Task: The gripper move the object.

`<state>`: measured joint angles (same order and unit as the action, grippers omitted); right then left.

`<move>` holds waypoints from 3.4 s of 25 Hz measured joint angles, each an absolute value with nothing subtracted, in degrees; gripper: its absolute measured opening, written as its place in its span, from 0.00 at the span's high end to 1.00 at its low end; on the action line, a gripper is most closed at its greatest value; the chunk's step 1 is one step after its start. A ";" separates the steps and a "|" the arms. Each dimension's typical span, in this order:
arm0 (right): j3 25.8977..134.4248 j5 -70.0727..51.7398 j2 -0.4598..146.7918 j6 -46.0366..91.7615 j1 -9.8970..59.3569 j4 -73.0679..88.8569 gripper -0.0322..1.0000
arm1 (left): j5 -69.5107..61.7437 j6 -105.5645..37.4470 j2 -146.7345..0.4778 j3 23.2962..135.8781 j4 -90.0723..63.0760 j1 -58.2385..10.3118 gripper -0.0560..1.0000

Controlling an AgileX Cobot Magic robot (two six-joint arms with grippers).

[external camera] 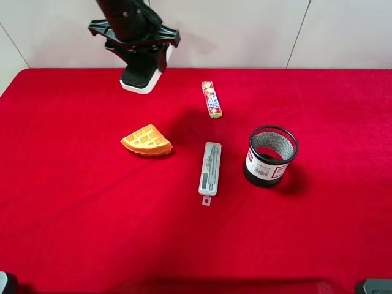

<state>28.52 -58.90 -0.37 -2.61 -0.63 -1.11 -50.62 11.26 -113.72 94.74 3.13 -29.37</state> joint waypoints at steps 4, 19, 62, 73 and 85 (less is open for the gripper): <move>28.52 -58.90 -0.37 -2.61 -0.63 -1.06 0.30 | -50.52 11.94 -117.77 99.68 3.14 -32.09 0.37; 28.52 -58.90 -0.37 -2.61 -0.63 -1.06 0.30 | -51.74 12.51 -135.32 124.65 2.75 -40.18 0.37; 28.52 -58.90 -0.37 -2.61 -0.63 -0.82 0.30 | -28.61 32.67 -148.37 125.68 3.95 -42.82 0.37; 28.52 -58.90 -0.37 -2.61 -0.63 -0.82 0.30 | -27.93 32.77 -148.37 125.68 3.95 -42.82 0.25; 28.52 -58.90 -0.37 -2.61 -0.63 -0.82 0.30 | -28.55 32.71 -147.69 125.68 3.21 -42.82 0.25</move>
